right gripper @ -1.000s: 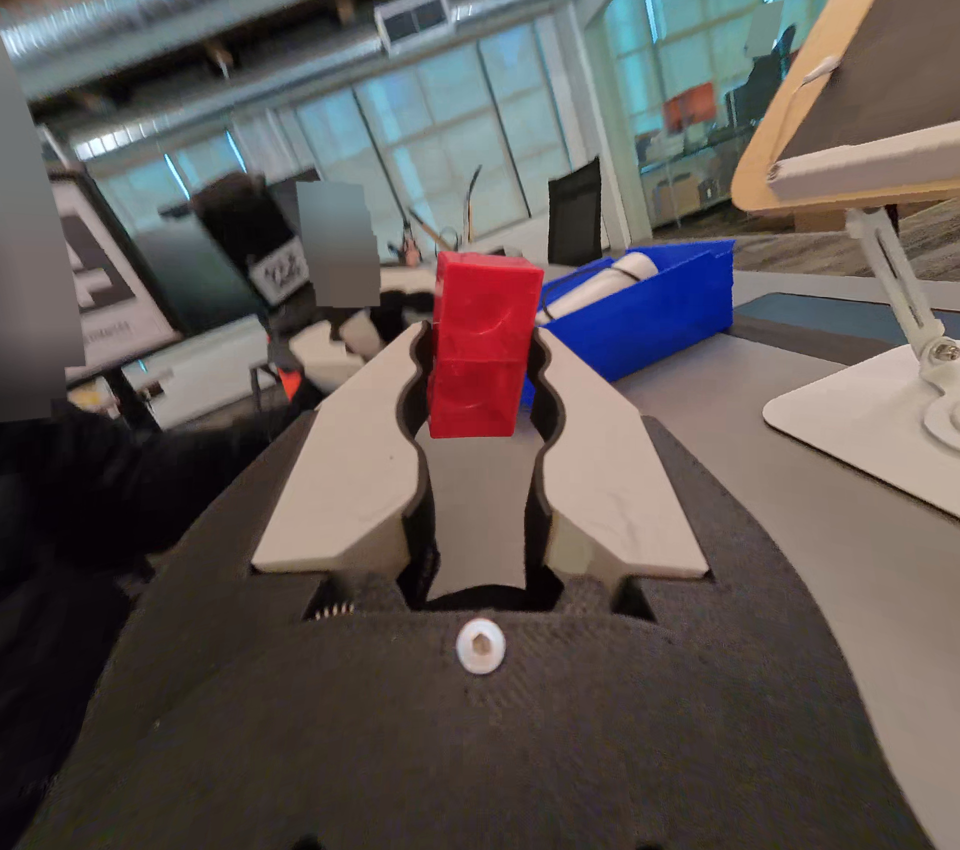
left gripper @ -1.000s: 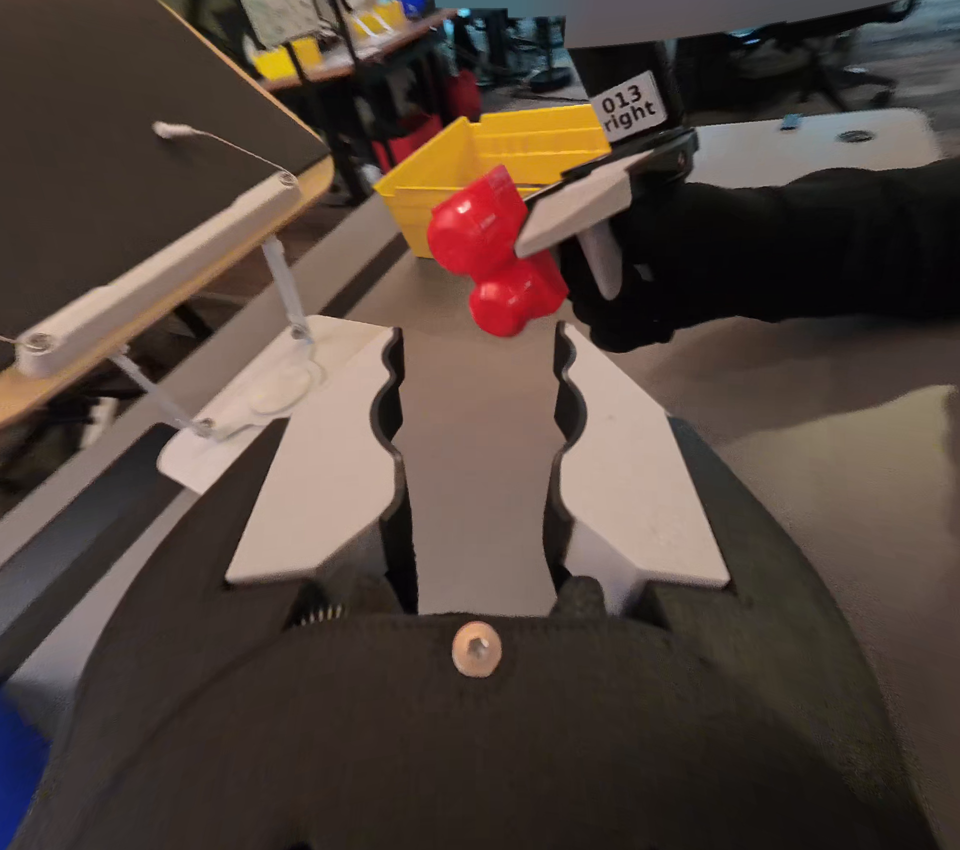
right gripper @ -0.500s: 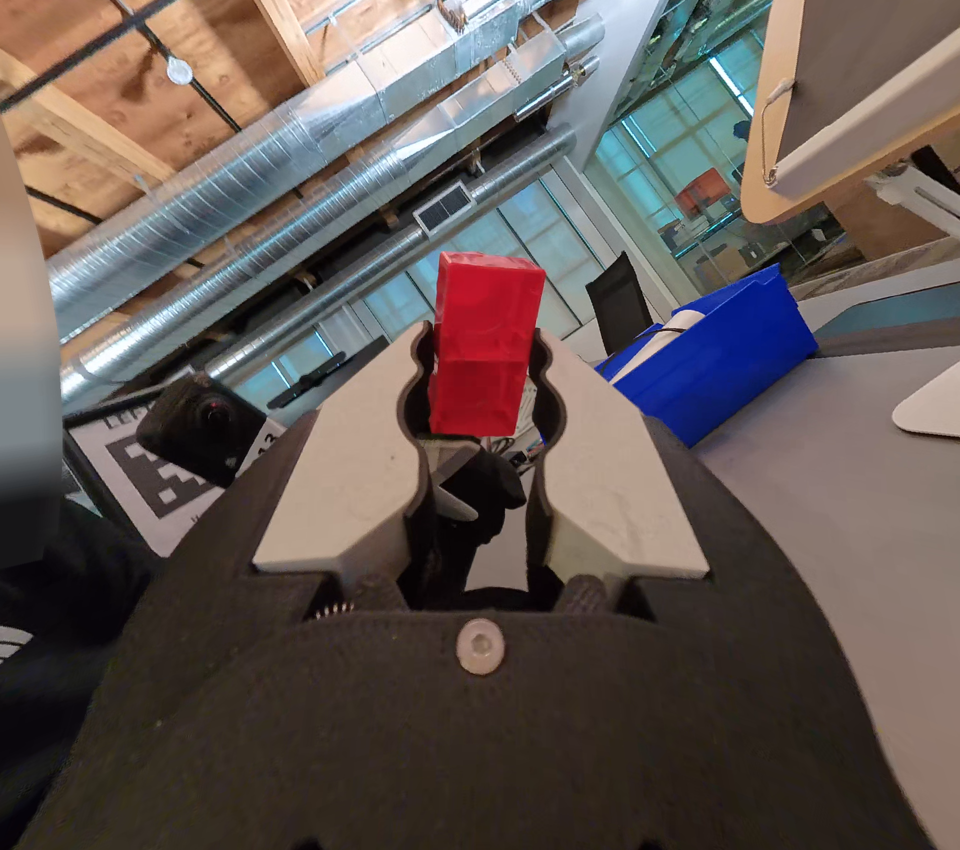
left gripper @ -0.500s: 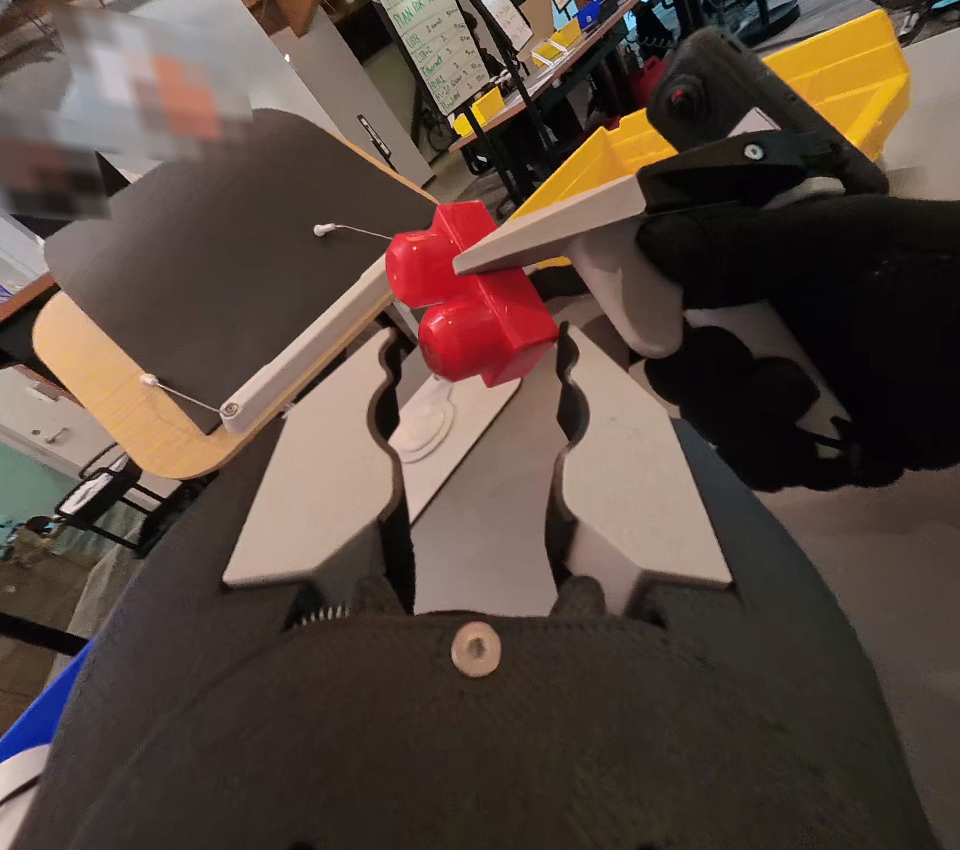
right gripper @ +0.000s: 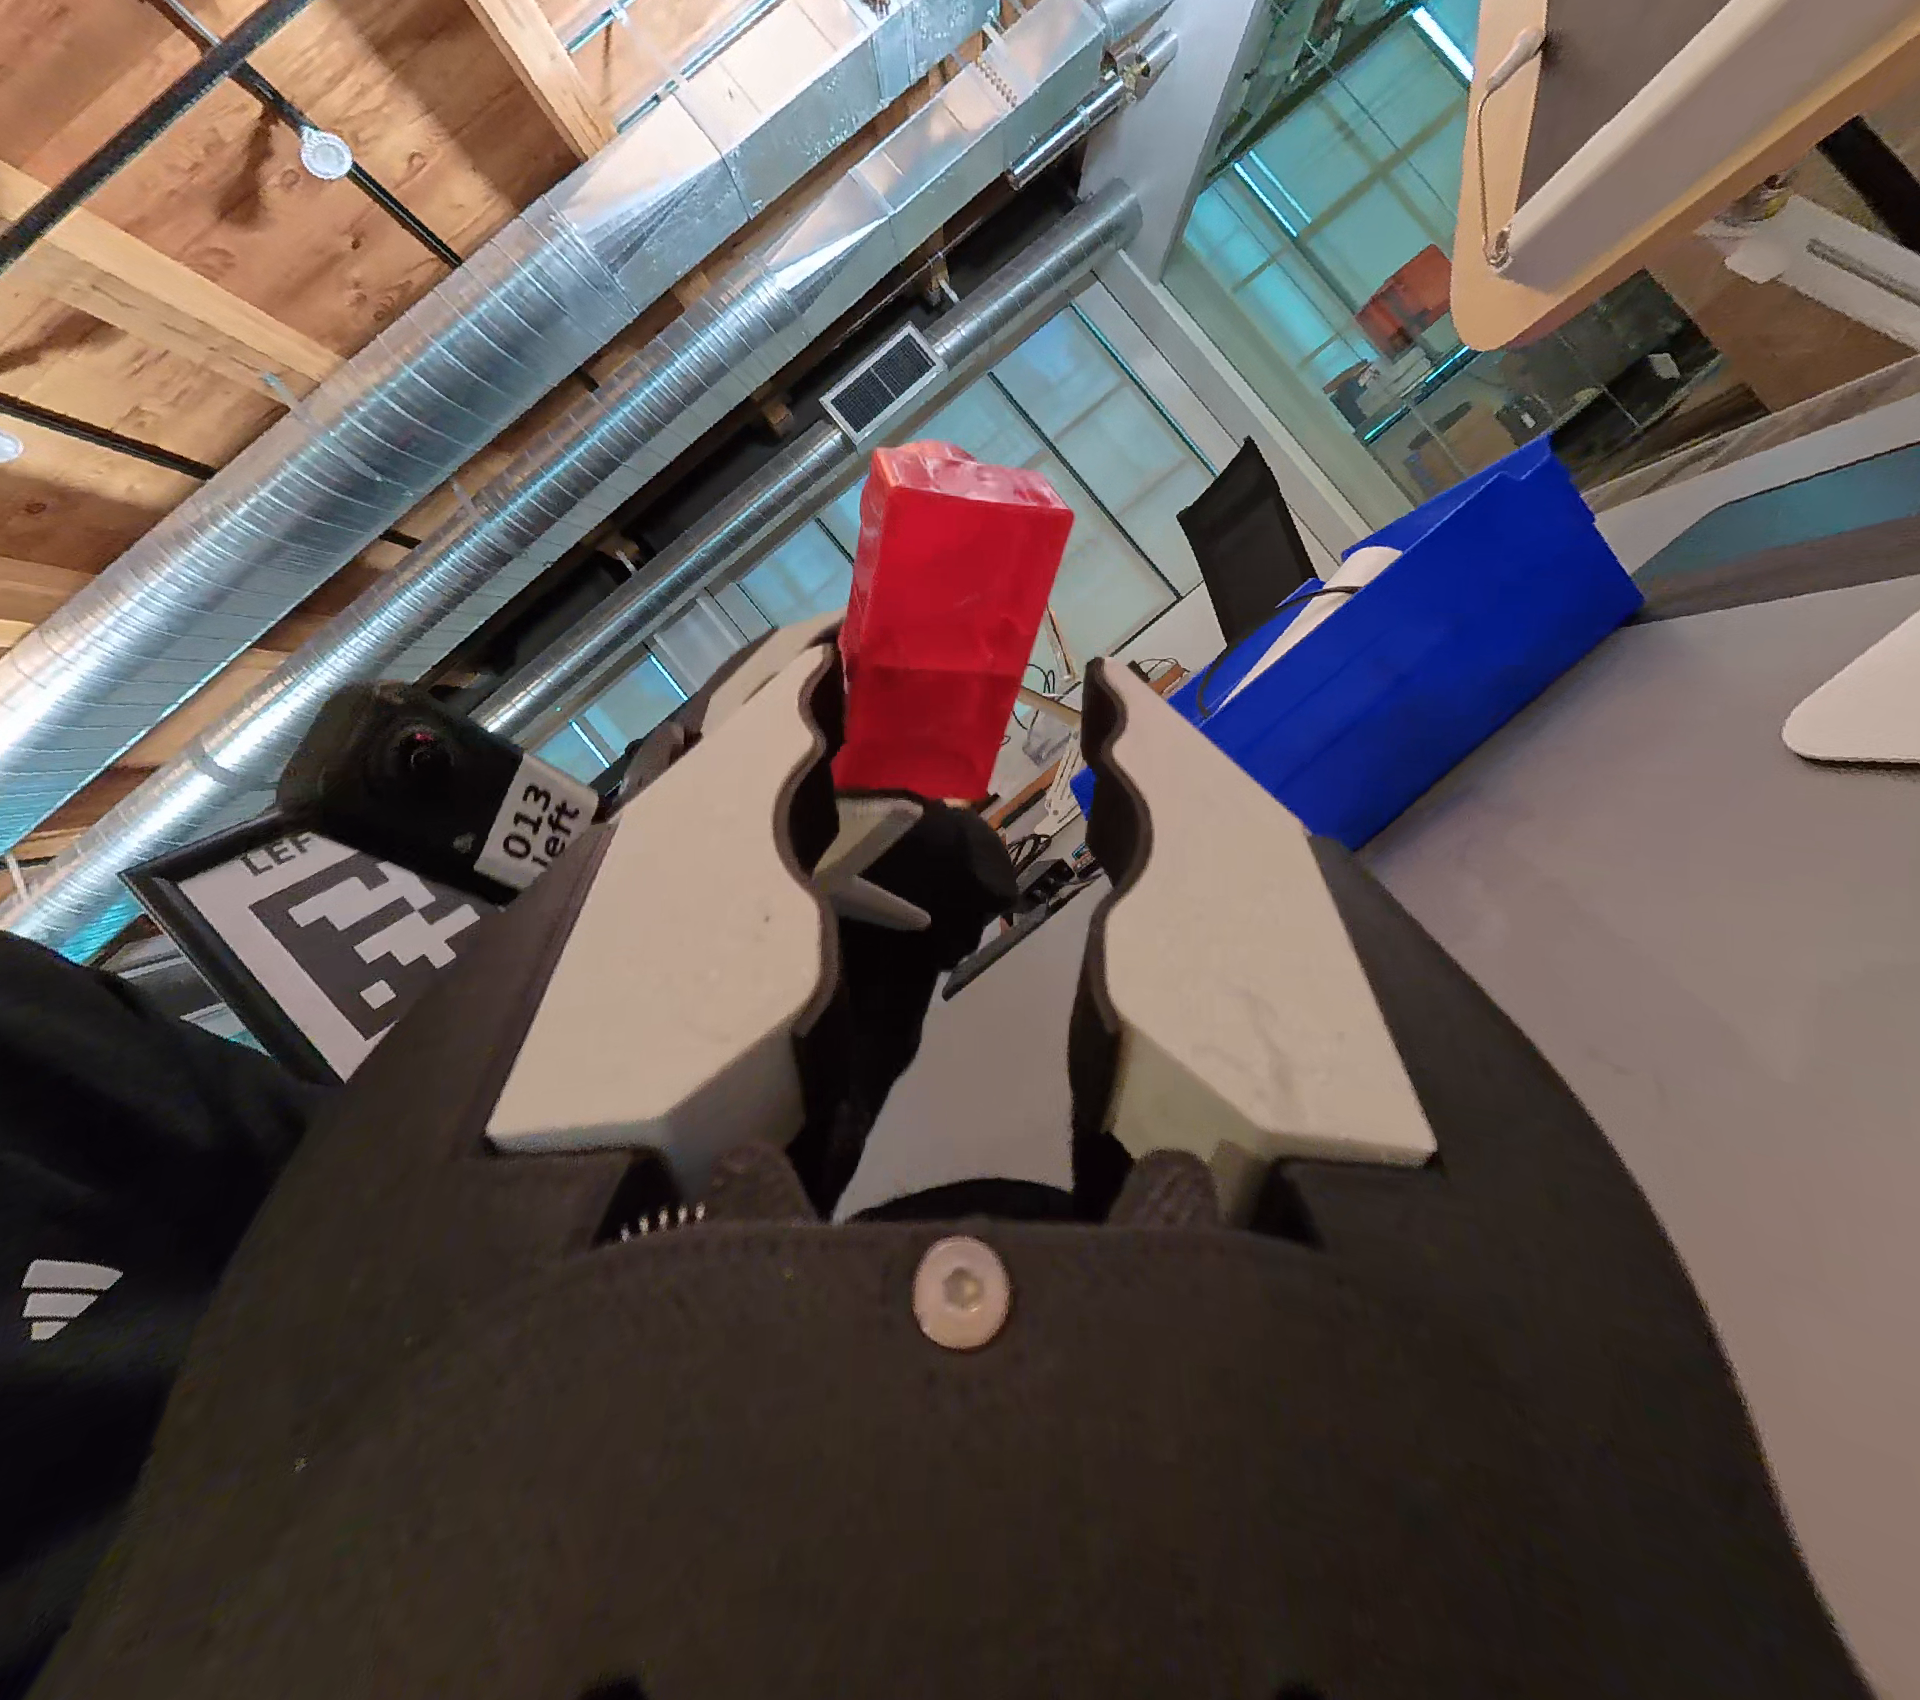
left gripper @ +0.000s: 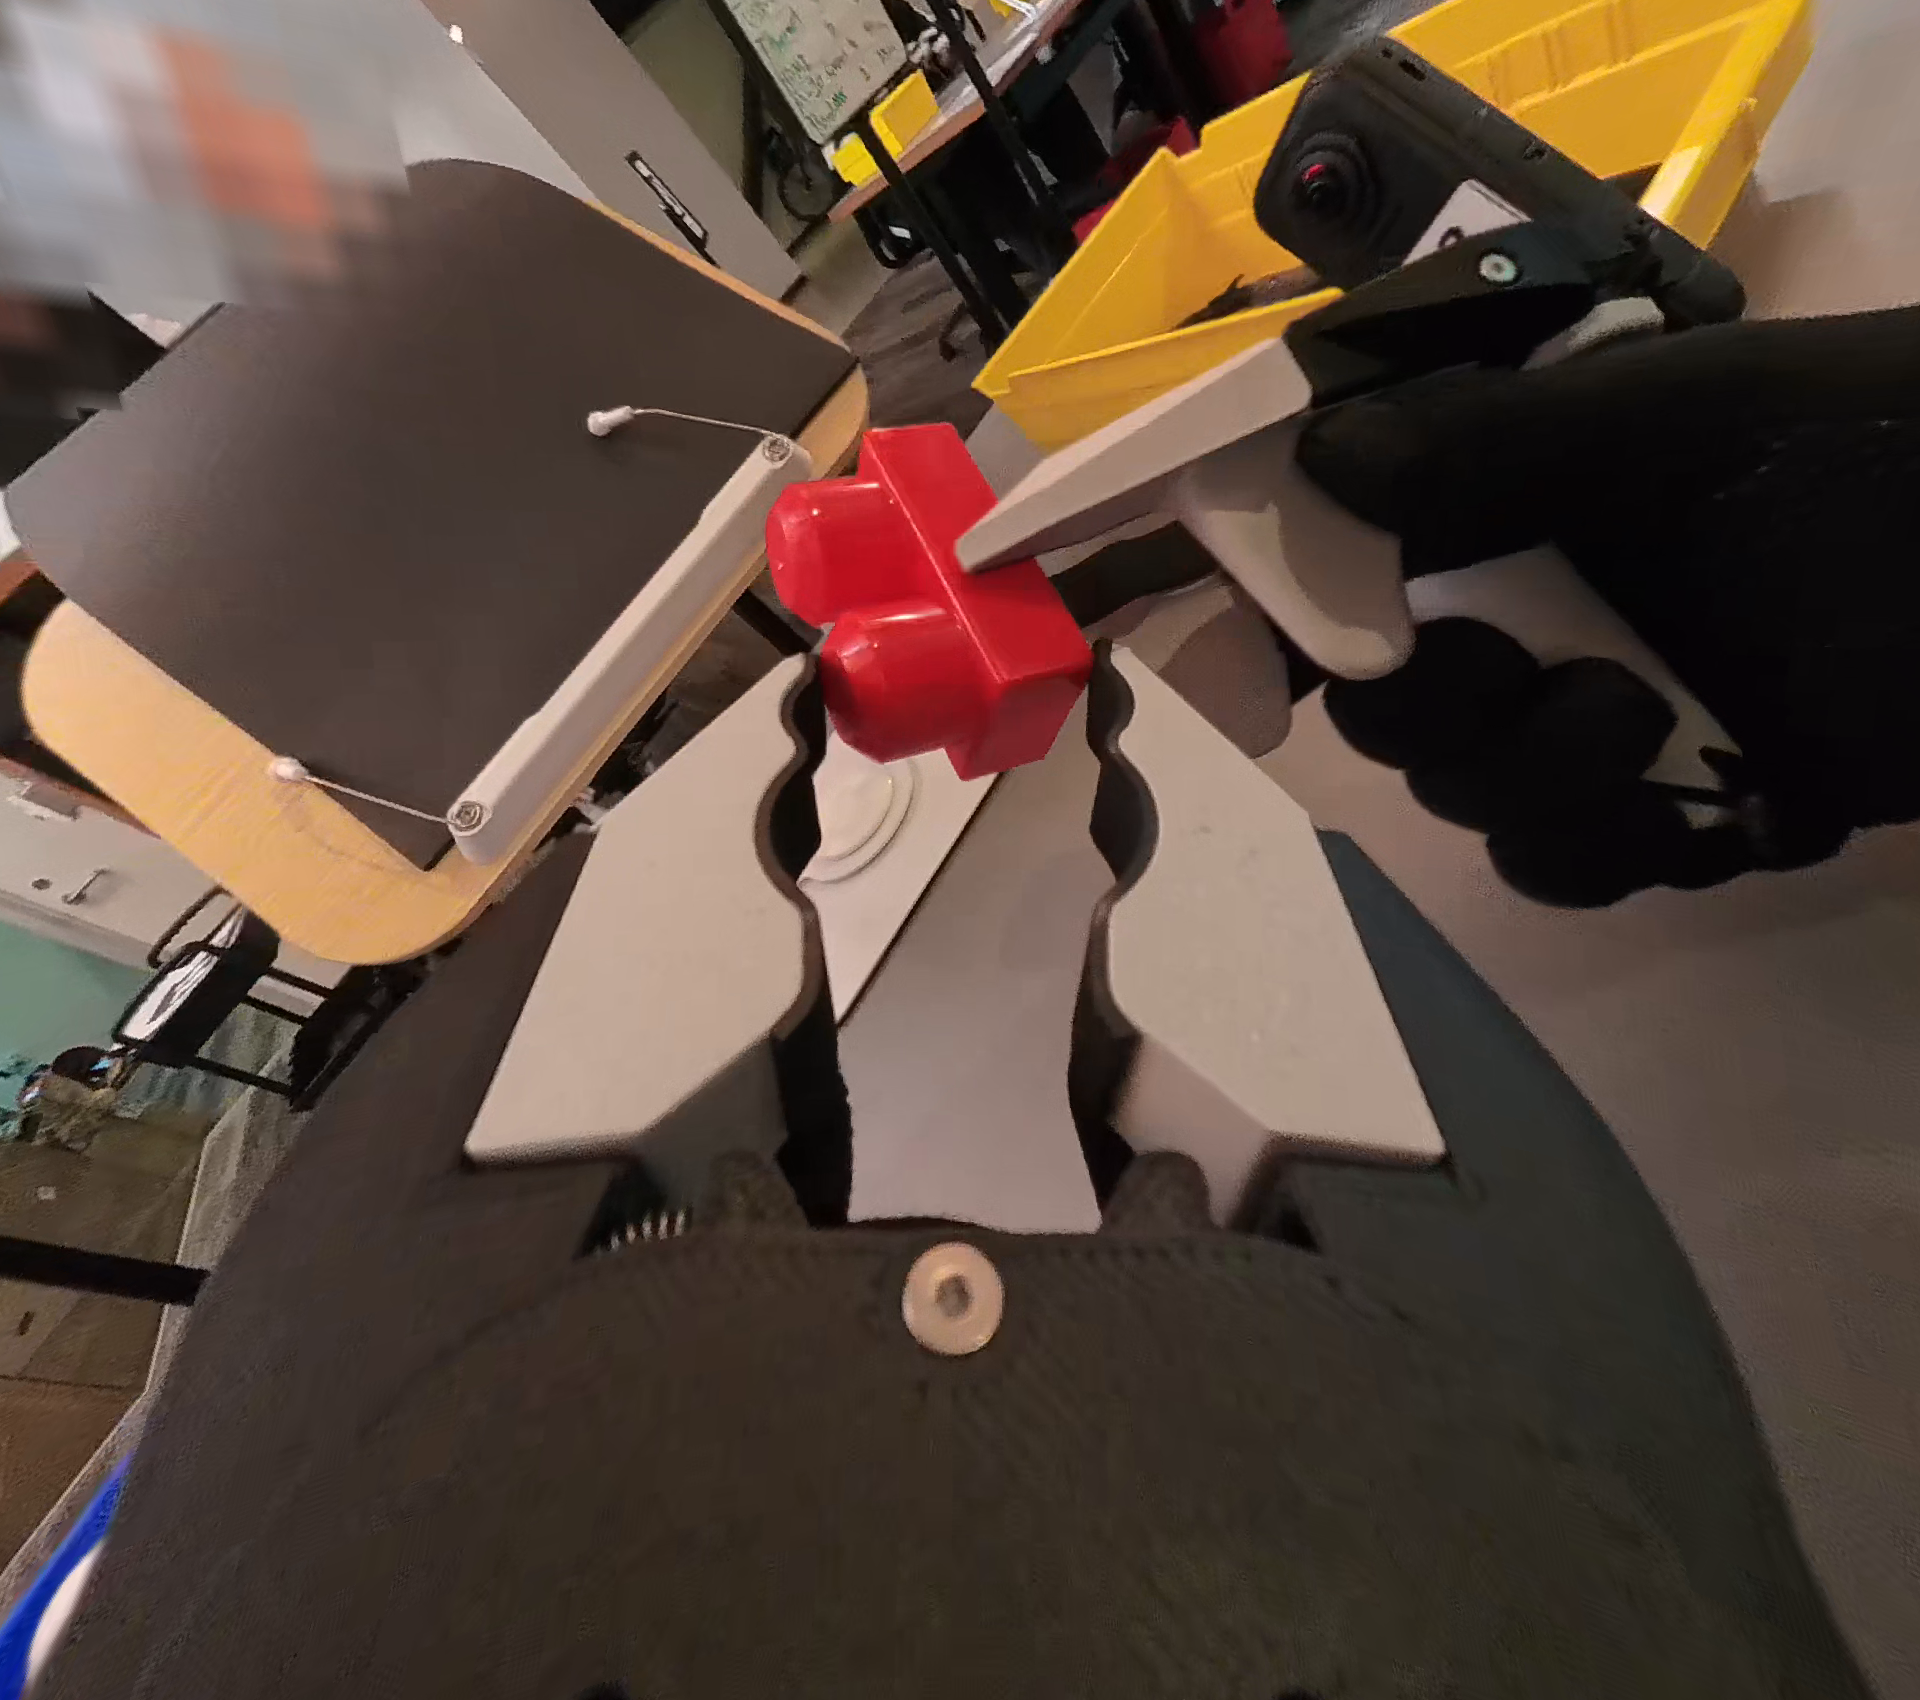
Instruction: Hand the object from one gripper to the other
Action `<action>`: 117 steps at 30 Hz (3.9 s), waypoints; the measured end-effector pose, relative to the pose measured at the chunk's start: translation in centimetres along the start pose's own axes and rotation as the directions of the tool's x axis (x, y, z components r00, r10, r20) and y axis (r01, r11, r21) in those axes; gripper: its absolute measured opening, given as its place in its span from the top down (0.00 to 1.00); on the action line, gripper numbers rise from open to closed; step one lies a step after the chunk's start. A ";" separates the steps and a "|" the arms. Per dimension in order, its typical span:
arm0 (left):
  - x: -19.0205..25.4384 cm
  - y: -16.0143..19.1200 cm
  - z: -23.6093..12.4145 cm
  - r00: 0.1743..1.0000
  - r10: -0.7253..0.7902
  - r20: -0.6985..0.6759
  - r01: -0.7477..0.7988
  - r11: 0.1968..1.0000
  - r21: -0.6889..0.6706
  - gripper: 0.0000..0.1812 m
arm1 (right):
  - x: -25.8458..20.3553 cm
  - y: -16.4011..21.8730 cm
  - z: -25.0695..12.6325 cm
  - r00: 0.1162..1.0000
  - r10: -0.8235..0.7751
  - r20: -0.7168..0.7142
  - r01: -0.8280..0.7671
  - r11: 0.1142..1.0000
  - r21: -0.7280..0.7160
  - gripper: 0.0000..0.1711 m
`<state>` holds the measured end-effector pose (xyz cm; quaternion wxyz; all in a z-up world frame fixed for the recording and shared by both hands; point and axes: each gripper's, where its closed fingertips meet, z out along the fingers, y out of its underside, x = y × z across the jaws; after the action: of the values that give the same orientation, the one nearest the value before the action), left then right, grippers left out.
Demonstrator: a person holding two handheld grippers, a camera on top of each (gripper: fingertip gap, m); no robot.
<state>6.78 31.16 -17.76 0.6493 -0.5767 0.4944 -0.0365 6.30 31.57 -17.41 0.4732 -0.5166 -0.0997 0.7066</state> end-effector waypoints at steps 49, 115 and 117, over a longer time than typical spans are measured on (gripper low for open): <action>8.4 3.3 -13.2 -0.217 -0.476 -0.852 -0.555 0.779 -0.294 0.73 | -4.9 16.6 -2.1 -0.071 -0.505 0.860 0.860 -0.468 -0.205 0.56; 5.8 3.5 -1.6 0.722 0.282 -0.632 -0.420 0.904 -0.077 0.77 | -3.2 3.5 -2.5 0.835 -0.487 0.254 0.539 0.638 -0.550 0.66; 5.9 3.7 -1.6 0.703 0.286 -0.651 -0.439 0.895 -0.080 0.77 | -3.5 4.0 -2.8 0.801 -0.517 0.303 0.585 0.566 -0.581 0.71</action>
<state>6.72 27.56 -23.99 0.3716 -0.4929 0.7858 -0.0383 6.36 25.75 -18.94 0.4546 -0.5542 -0.5172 0.4676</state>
